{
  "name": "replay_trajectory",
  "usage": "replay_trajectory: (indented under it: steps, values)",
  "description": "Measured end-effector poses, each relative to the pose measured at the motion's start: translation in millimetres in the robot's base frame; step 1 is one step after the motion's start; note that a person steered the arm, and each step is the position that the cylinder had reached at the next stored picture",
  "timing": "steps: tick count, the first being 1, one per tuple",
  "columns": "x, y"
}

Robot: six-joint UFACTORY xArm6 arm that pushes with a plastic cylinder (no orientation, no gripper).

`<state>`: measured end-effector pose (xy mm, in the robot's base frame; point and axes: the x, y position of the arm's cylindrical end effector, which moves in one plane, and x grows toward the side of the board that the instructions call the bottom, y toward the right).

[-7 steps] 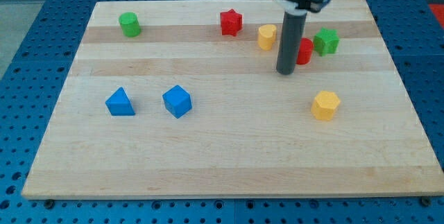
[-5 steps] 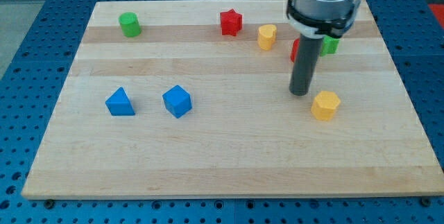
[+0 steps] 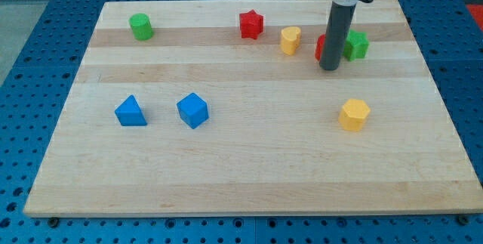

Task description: Move green star along with red circle slightly to left

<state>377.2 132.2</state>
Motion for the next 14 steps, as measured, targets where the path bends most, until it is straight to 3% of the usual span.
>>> replay_trajectory:
  steps: [9, 14]
  values:
    - [2, 20]
    - [32, 29]
